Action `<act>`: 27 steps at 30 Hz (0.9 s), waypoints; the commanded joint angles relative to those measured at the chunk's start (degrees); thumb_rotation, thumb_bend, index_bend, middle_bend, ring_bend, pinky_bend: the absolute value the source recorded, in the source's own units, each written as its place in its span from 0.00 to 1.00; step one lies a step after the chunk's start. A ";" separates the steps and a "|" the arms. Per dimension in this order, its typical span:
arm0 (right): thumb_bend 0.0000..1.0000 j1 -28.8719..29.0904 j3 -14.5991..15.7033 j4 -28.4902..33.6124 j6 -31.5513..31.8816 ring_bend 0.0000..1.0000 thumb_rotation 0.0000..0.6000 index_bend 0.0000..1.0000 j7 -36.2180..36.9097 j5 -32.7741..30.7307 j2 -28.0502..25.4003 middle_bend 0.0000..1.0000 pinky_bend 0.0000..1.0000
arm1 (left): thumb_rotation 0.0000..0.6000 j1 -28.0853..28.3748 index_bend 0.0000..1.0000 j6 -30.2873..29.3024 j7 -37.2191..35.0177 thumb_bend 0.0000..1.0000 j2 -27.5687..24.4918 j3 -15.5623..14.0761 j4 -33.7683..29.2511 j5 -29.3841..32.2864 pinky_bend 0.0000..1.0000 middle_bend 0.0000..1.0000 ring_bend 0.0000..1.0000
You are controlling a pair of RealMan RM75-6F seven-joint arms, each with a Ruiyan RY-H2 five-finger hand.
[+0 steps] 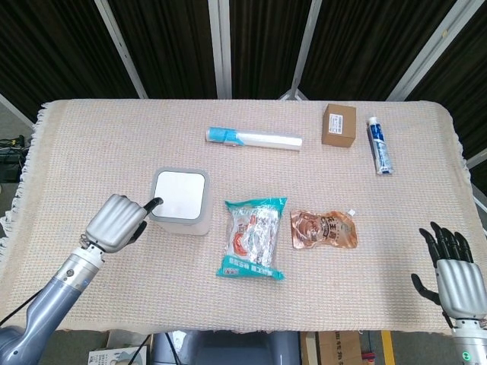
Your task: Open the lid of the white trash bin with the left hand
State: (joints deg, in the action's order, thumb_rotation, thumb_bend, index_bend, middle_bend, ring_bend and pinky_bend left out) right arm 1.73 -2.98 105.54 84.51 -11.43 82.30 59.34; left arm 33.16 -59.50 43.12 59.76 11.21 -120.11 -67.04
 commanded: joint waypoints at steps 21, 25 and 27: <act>0.30 -0.06 -0.66 -0.03 0.07 0.03 1.00 0.12 1.75 -1.25 -0.76 0.01 0.00 | 1.00 6.94 0.30 -1.13 9.89 0.66 6.79 -3.03 0.53 7.99 0.66 0.85 0.78; 0.30 -0.21 -0.85 0.09 0.48 0.03 1.00 0.12 1.86 -1.44 -0.79 0.01 0.00 | 1.00 8.02 0.31 -0.88 11.69 0.66 7.66 -4.21 0.55 9.88 0.66 0.85 0.78; 0.30 -0.21 -0.93 0.10 0.58 0.03 1.00 0.12 1.98 -1.45 -0.80 0.01 0.00 | 1.00 8.32 0.31 -1.58 12.77 0.66 7.87 -4.73 0.49 10.44 0.66 0.85 0.78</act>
State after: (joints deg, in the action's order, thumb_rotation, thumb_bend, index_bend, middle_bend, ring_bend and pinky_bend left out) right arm 1.52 -3.90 105.63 85.08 -9.46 80.85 58.55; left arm 41.18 -60.66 55.29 67.38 6.88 -119.59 -56.90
